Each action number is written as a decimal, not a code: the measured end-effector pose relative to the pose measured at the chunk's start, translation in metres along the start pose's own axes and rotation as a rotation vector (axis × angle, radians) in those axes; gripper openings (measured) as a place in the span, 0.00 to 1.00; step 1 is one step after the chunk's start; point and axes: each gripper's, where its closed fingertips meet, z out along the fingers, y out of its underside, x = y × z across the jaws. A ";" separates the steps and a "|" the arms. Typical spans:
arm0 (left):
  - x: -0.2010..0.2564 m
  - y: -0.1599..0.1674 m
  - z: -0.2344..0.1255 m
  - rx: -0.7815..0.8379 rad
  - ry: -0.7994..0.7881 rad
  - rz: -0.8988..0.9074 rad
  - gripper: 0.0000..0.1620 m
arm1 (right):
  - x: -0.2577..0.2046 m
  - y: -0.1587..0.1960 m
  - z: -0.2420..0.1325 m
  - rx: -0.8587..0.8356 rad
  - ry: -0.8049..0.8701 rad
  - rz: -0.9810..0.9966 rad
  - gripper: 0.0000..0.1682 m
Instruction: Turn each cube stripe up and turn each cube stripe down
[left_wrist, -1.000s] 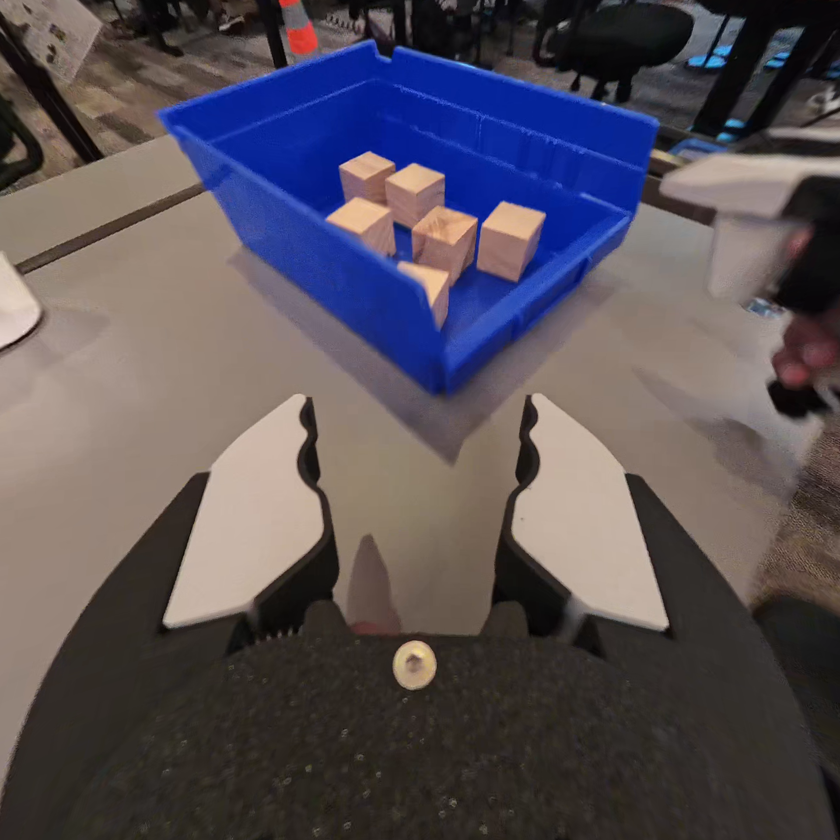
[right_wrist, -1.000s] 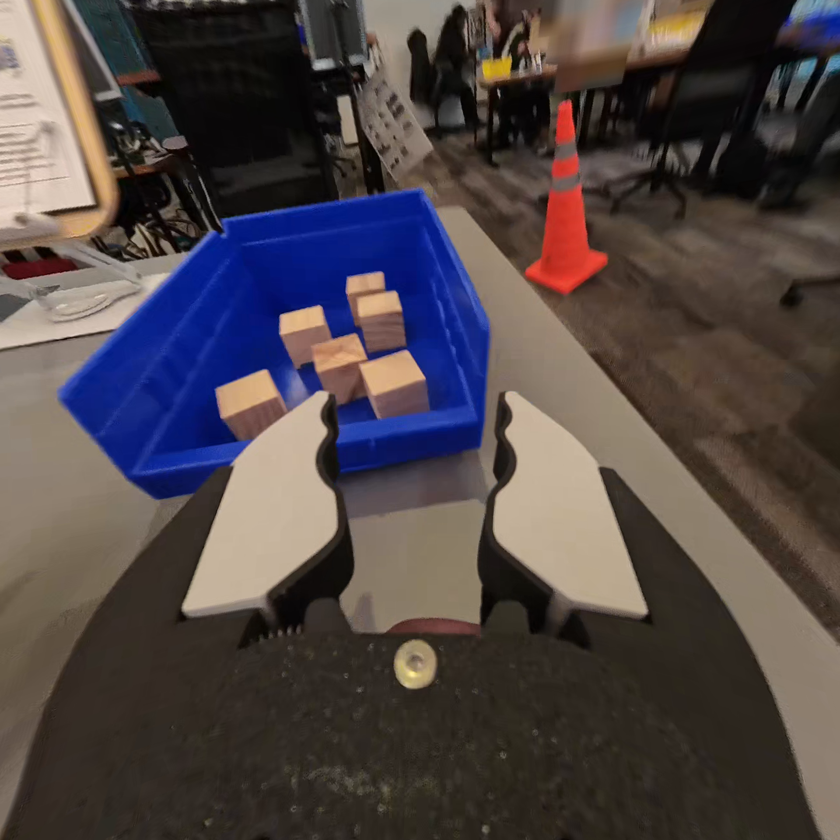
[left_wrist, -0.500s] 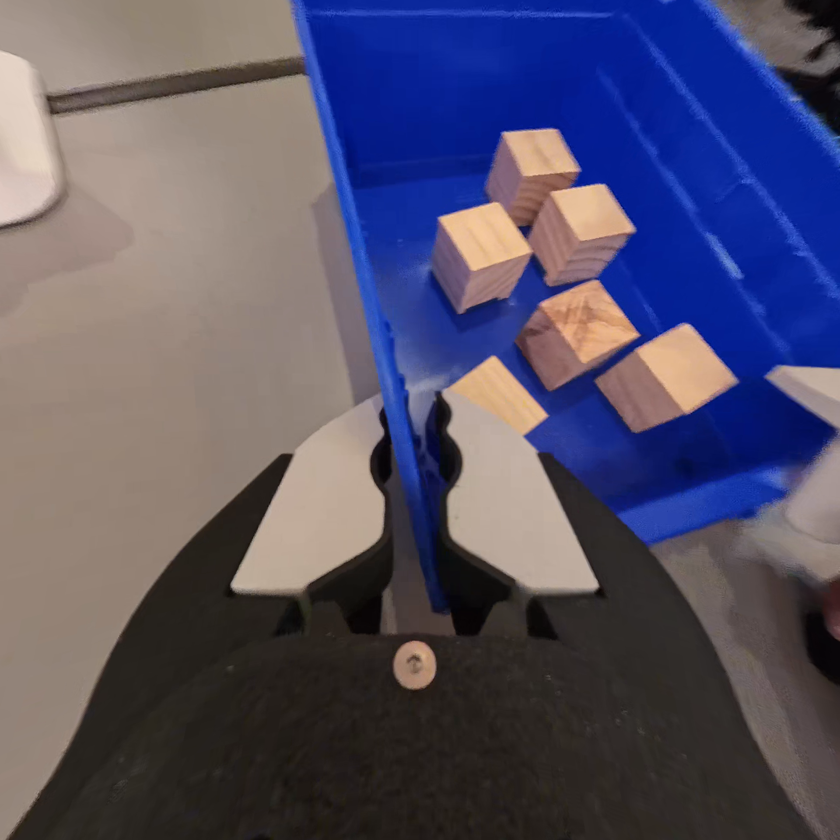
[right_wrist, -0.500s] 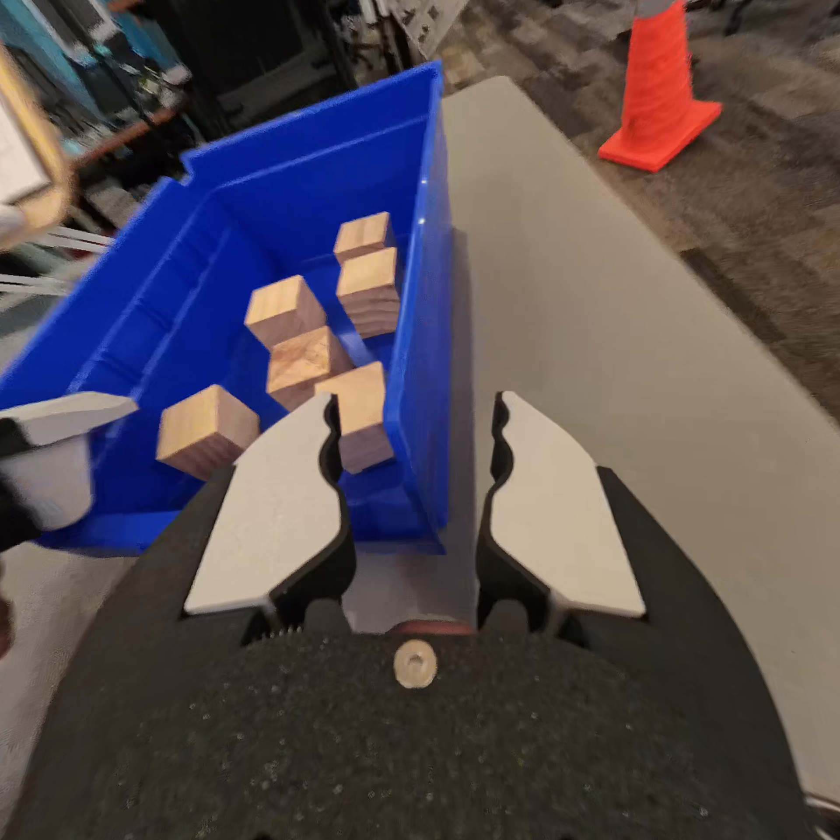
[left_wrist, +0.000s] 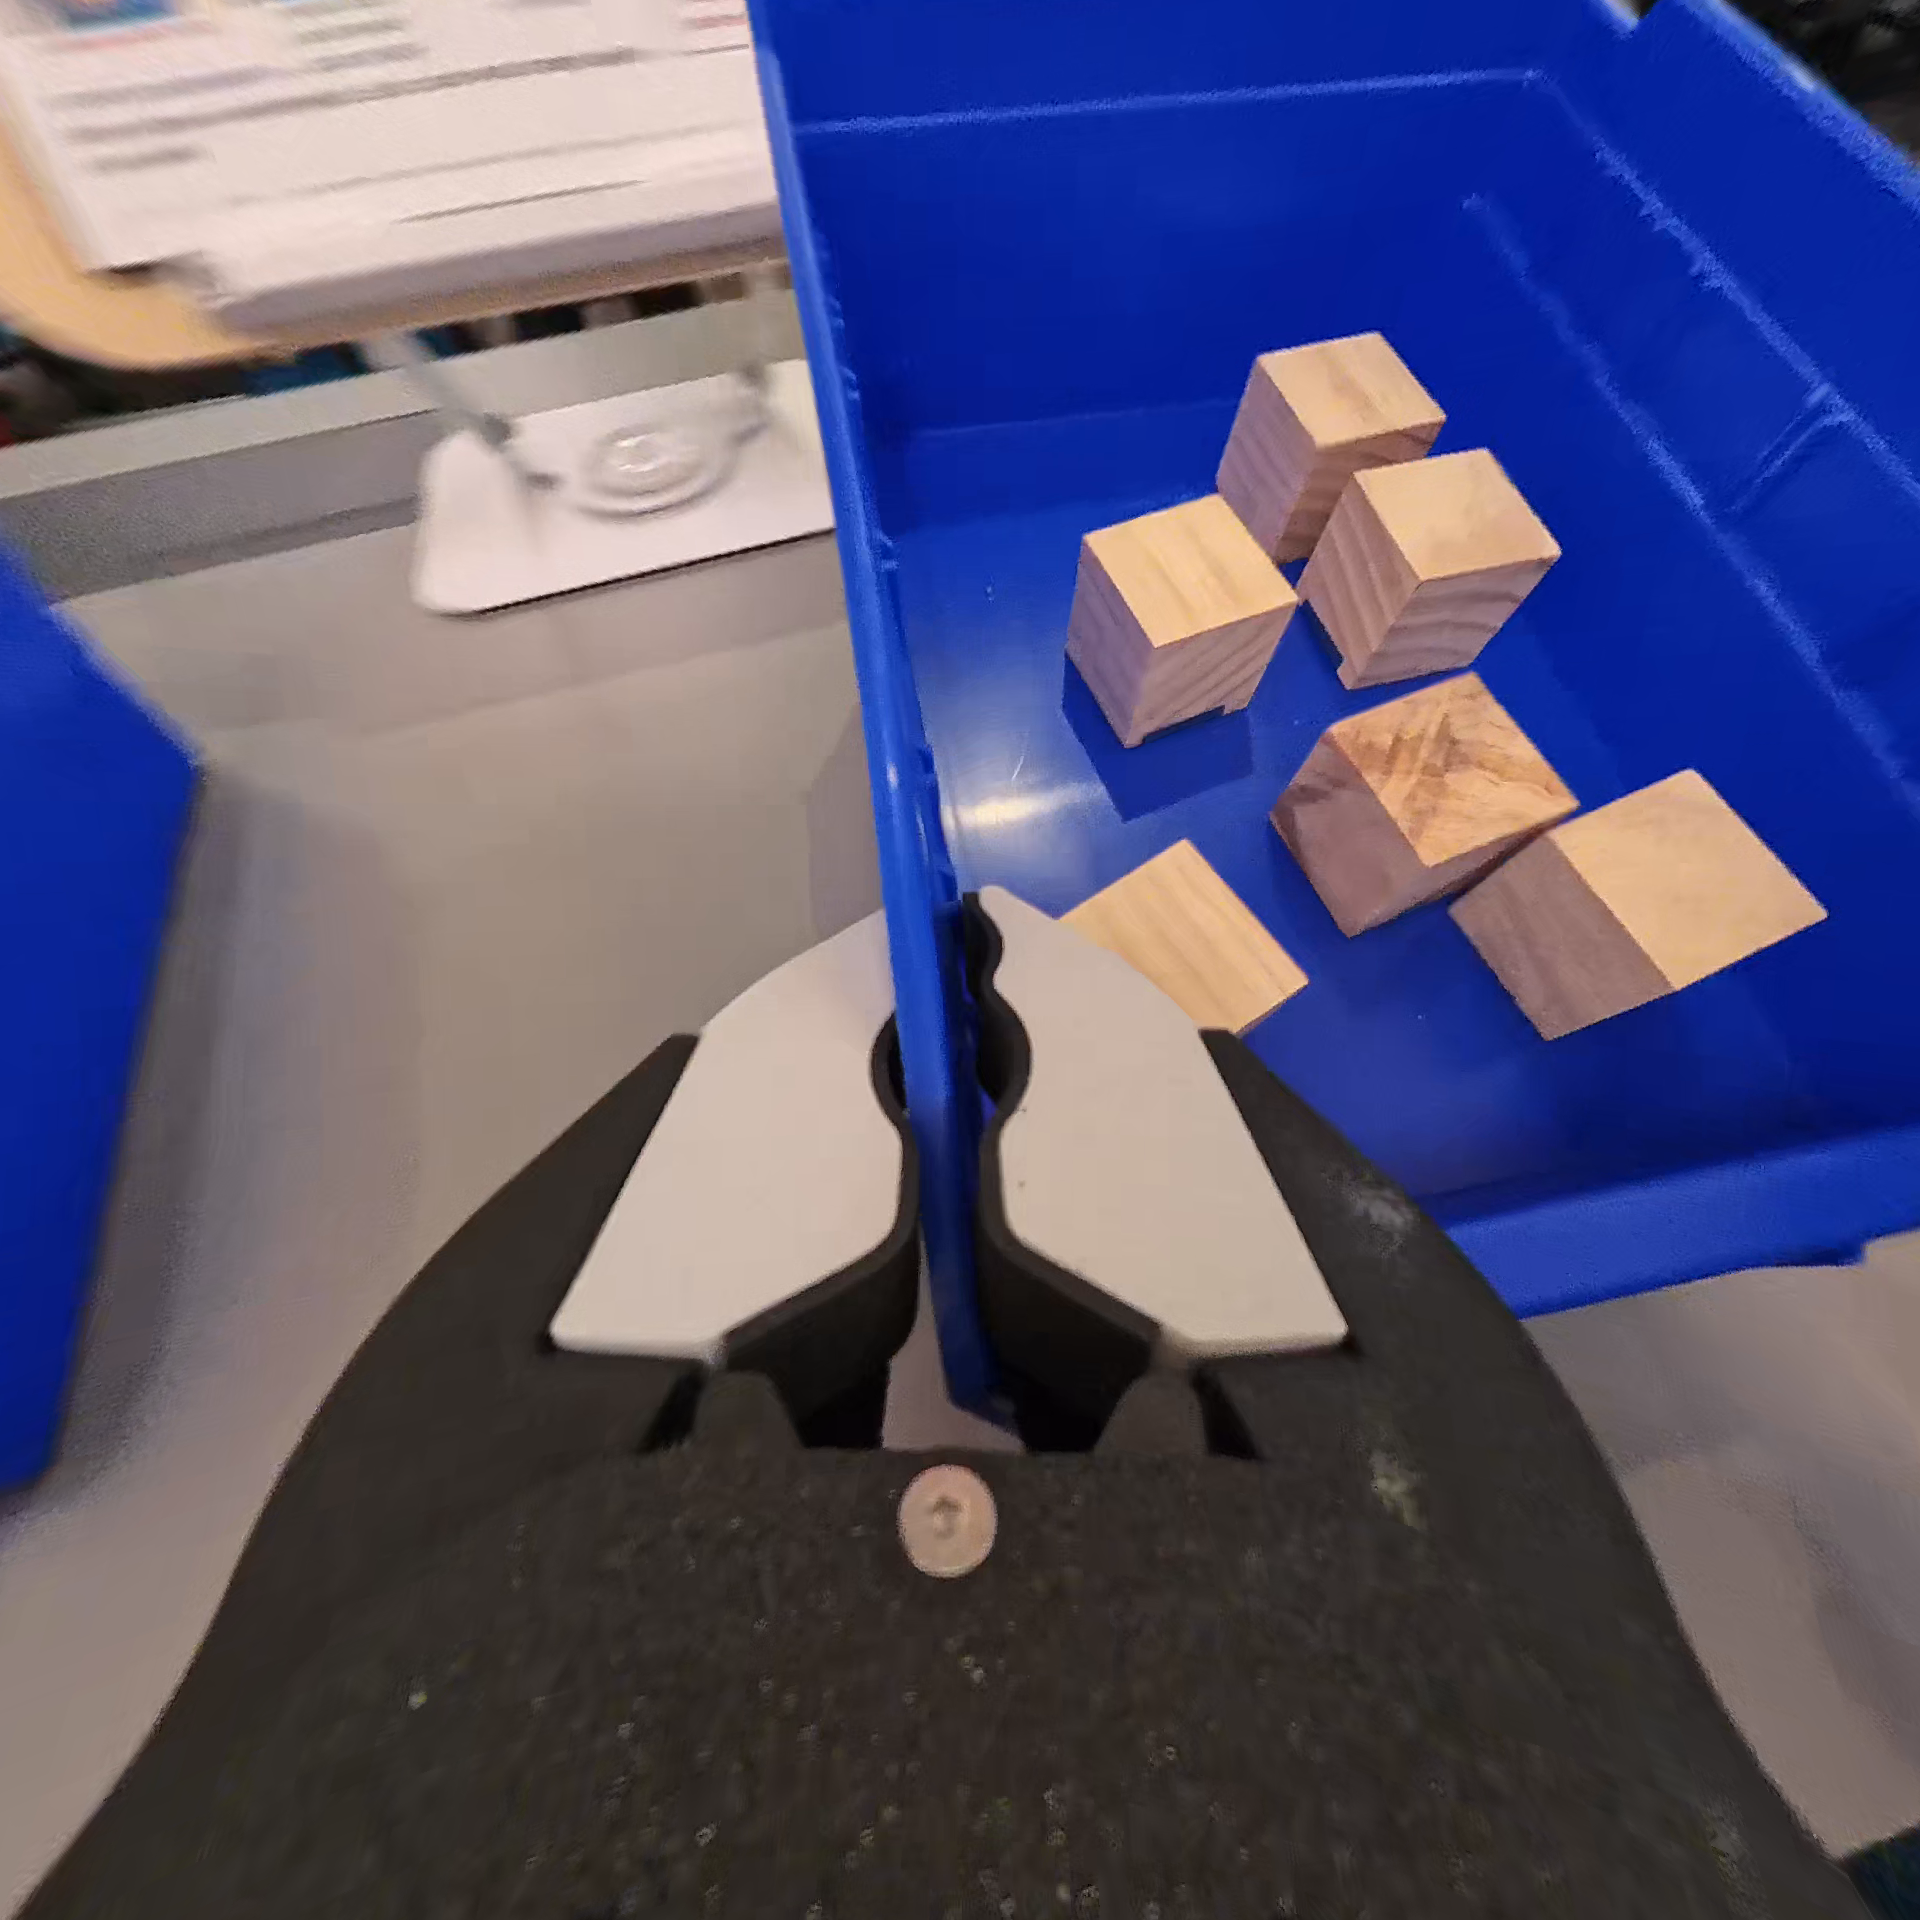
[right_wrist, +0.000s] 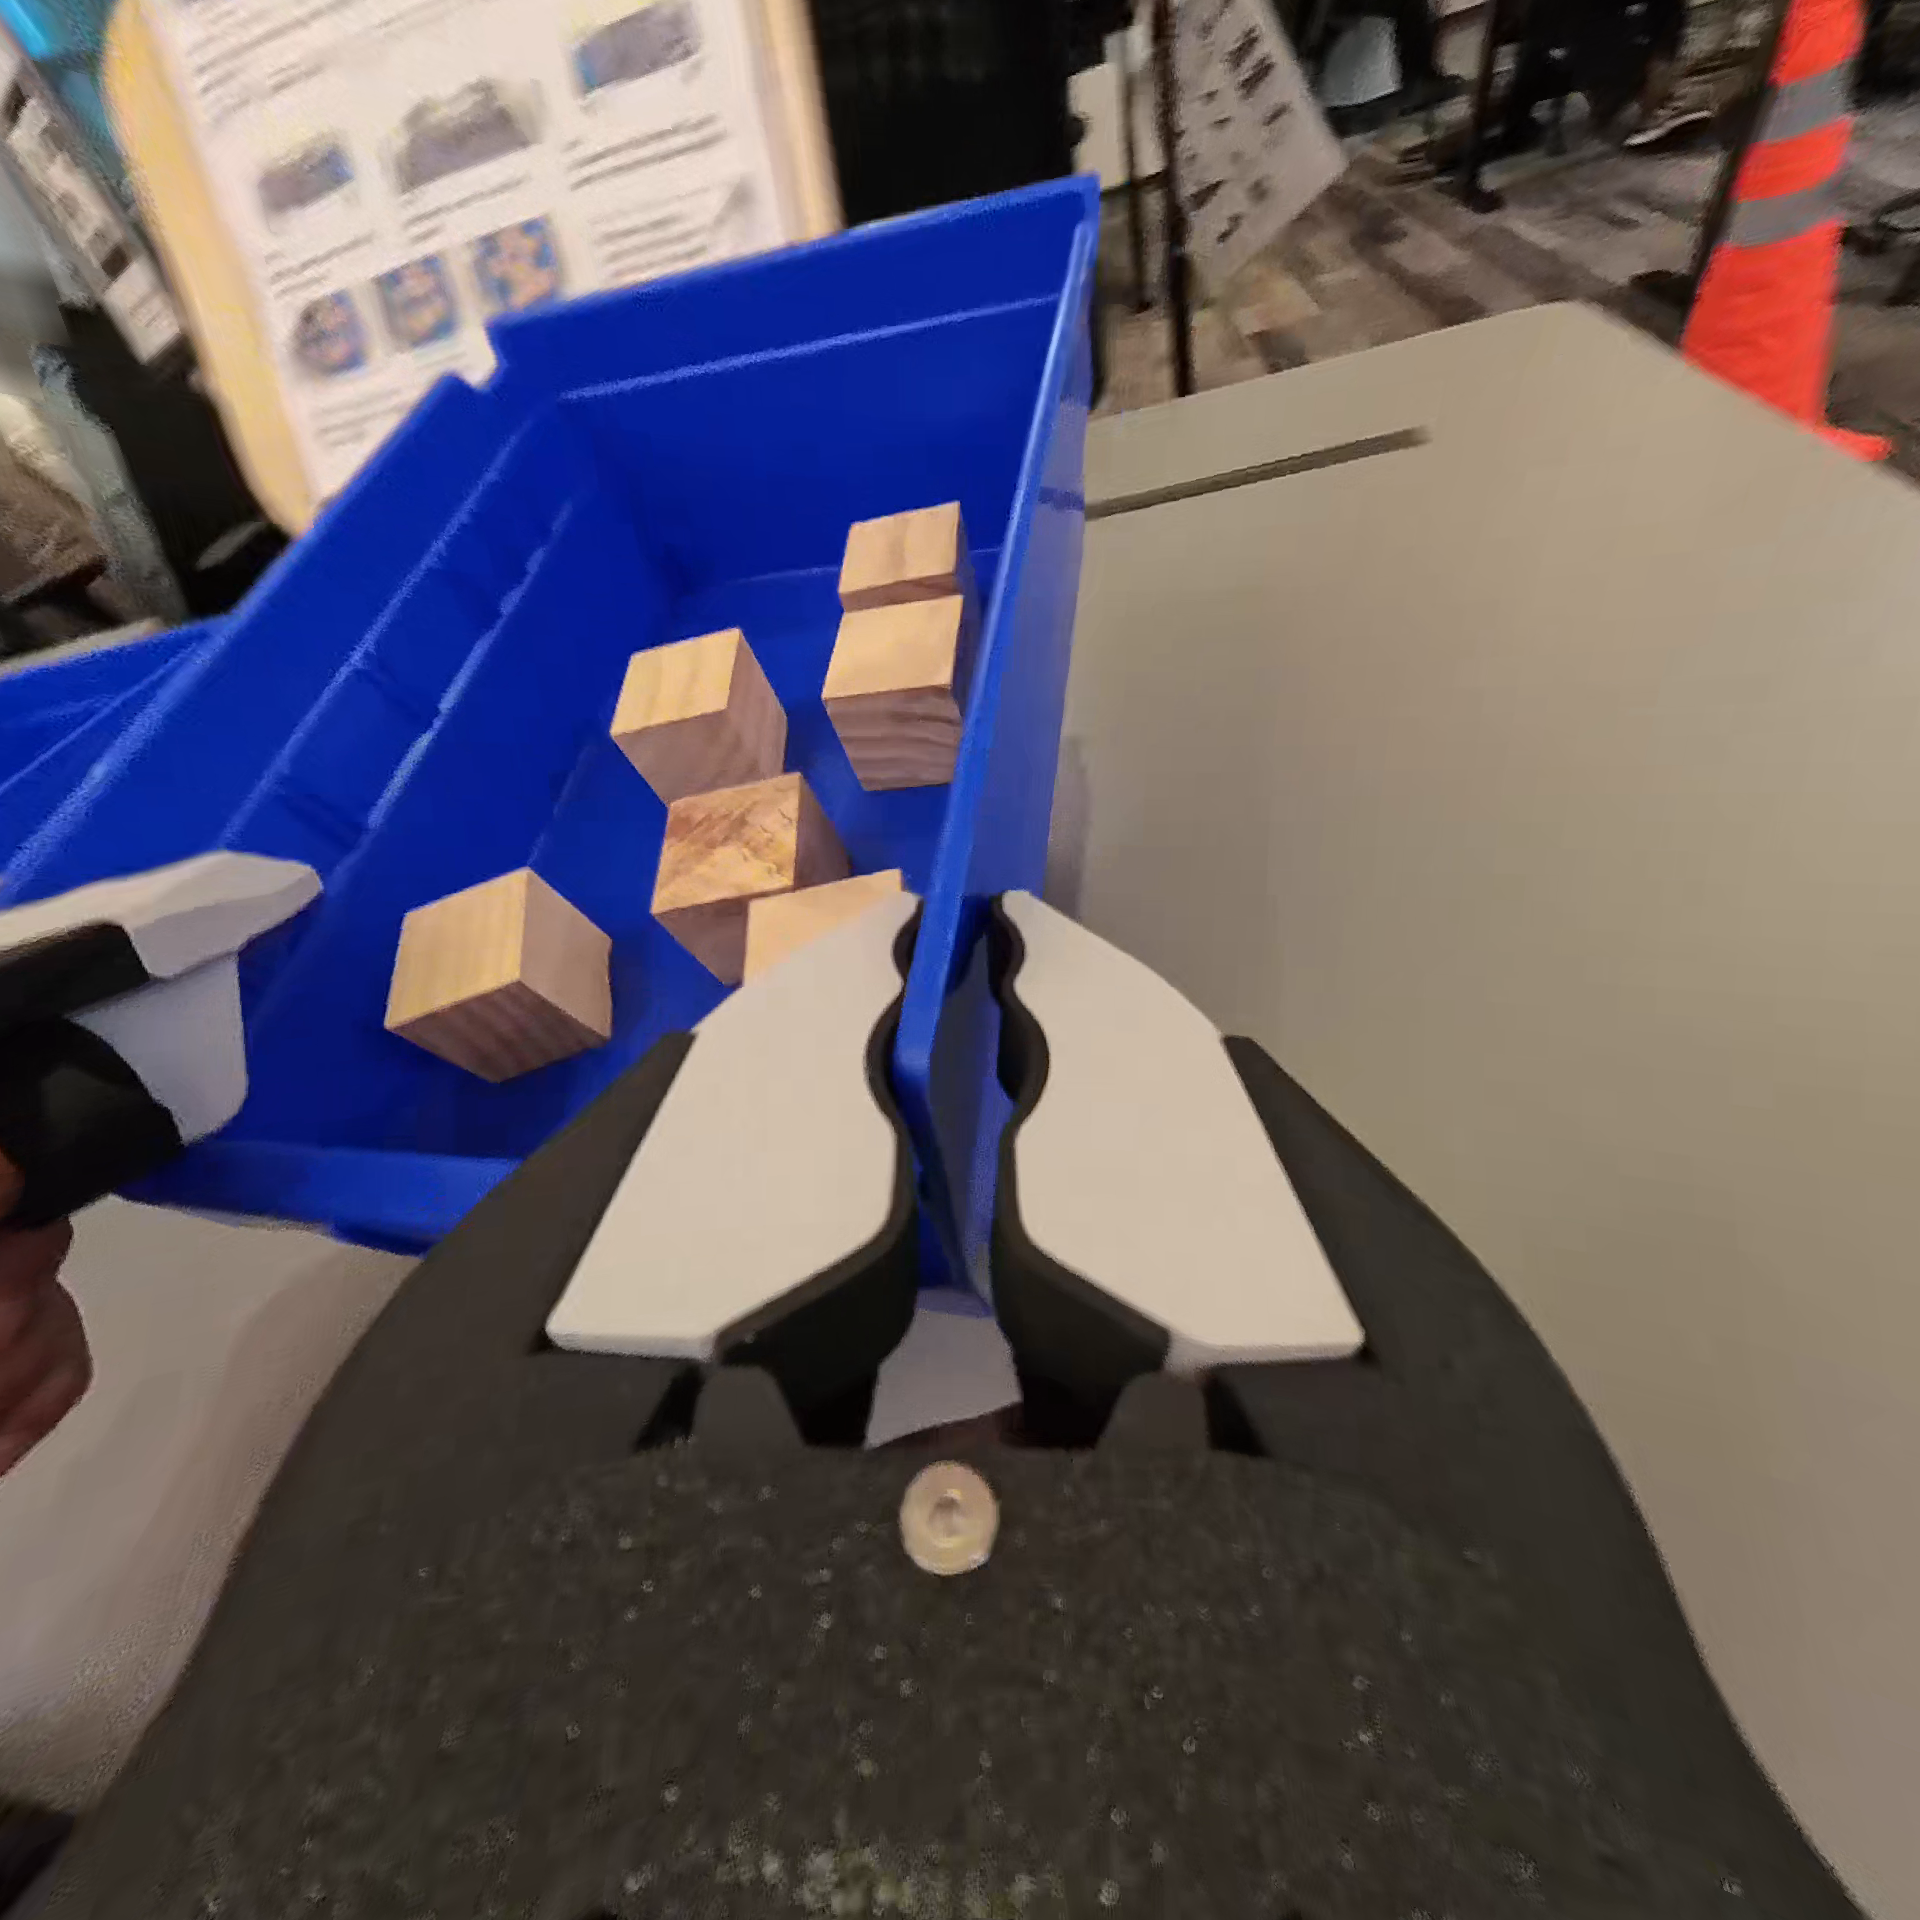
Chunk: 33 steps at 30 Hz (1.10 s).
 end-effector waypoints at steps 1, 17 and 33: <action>-0.022 0.007 -0.011 0.004 -0.033 -0.020 0.02 | -0.022 0.008 0.003 -0.020 -0.032 -0.025 0.05; -0.119 0.071 -0.041 -0.052 -0.056 -0.187 0.13 | -0.128 0.060 0.035 -0.140 -0.243 -0.133 0.08; -0.394 0.107 -0.148 0.141 -0.271 -0.356 0.45 | -0.166 0.050 -0.047 0.140 -0.640 -0.278 0.28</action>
